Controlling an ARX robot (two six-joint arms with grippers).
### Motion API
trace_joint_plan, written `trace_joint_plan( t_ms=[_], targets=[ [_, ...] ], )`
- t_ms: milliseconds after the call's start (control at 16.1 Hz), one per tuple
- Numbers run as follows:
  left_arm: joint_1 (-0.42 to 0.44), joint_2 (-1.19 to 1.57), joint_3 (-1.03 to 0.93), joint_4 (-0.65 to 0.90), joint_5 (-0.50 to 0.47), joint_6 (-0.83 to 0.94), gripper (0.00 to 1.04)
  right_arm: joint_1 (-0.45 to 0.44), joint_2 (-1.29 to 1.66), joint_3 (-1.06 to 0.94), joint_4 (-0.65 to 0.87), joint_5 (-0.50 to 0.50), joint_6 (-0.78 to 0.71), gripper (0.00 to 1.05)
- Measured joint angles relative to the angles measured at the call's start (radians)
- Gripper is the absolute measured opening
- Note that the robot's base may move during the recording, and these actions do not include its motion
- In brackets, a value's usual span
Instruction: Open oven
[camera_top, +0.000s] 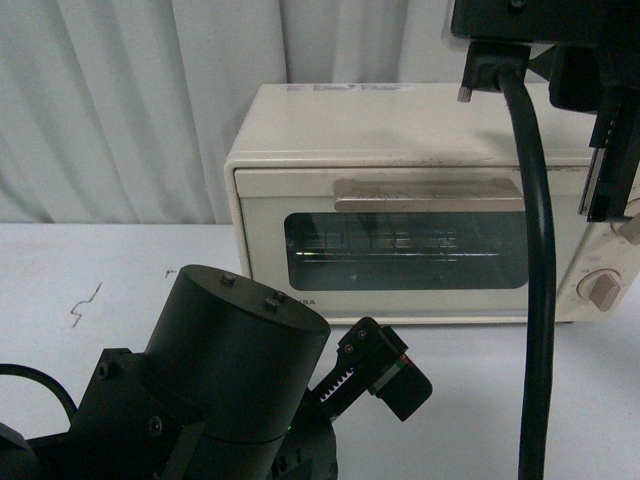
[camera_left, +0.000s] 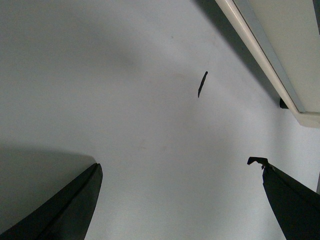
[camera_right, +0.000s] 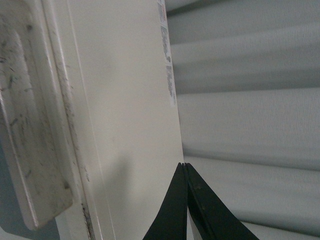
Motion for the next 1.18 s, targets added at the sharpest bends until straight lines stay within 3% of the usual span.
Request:
trace_joint_plan(
  t_ms=[435, 1180],
  targets=[
    [0.000, 0.000, 0.000, 0.000, -0.001, 0.000, 0.98, 0.047, 0.026, -0.041, -0.123, -0.030, -0.013, 0.02],
    [0.000, 0.000, 0.000, 0.000, -0.001, 0.000, 0.98, -0.024, 0.128, 0.057, -0.150, -0.078, 0.028, 0.02]
  ],
)
